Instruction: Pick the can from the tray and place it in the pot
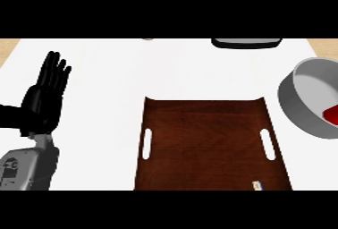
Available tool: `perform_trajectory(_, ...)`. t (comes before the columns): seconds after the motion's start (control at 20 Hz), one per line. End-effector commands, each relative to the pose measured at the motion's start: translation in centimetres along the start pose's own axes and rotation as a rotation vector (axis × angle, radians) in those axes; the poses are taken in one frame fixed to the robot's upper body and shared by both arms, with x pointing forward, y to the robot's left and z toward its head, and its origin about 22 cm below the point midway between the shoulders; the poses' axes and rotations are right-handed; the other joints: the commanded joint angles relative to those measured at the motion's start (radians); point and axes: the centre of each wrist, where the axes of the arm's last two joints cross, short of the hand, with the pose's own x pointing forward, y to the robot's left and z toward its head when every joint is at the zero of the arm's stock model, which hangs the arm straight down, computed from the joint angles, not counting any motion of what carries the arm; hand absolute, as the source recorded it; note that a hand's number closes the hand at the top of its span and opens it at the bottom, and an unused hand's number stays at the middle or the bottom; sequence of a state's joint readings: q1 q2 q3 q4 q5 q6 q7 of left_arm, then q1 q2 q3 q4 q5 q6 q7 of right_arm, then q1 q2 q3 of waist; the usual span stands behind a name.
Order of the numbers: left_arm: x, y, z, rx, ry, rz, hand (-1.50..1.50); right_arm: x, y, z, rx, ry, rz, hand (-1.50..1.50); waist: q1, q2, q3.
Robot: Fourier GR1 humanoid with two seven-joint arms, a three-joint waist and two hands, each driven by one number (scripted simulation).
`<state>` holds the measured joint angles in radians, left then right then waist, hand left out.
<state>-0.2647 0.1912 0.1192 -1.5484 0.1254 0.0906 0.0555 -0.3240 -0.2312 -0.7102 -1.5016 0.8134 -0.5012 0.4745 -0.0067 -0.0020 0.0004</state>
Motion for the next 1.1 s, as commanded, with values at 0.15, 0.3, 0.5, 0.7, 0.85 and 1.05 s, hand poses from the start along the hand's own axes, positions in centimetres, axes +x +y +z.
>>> perform_trajectory(0.15,-0.8,-0.9,0.2,0.013,-0.007,-0.003,0.0,-2.5,-6.4,-0.3,-0.119,-0.037,-0.151,-1.5,-0.013,-0.001,0.0)
perform_trajectory(0.3,1.6,0.0,0.8,0.002,-0.014,-0.002,0.0,-5.1,-8.0,0.0,-0.169,-0.033,-0.175,-1.5,0.0,-0.001,0.0)
perform_trajectory(0.5,-1.7,0.0,0.2,-0.016,0.012,0.009,0.0,-6.4,-11.7,2.9,-0.166,-0.04,-0.217,-1.5,-0.007,0.0,-0.001)
perform_trajectory(0.7,0.4,-0.2,-0.1,-0.009,-0.014,-0.016,0.0,-10.4,-15.5,0.8,-0.22,-0.034,-0.221,-1.5,-0.006,-0.001,0.001)
perform_trajectory(0.85,0.1,-0.4,1.1,-0.003,0.009,0.006,0.0,-11.0,-17.5,2.4,-0.238,-0.034,-0.215,-1.5,-0.001,0.0,0.0)
perform_trajectory(1.05,0.6,0.4,-1.0,-0.003,-0.002,-0.009,0.0,-10.7,-21.1,2.4,-0.203,-0.061,-0.217,-1.5,-0.003,0.0,0.0)
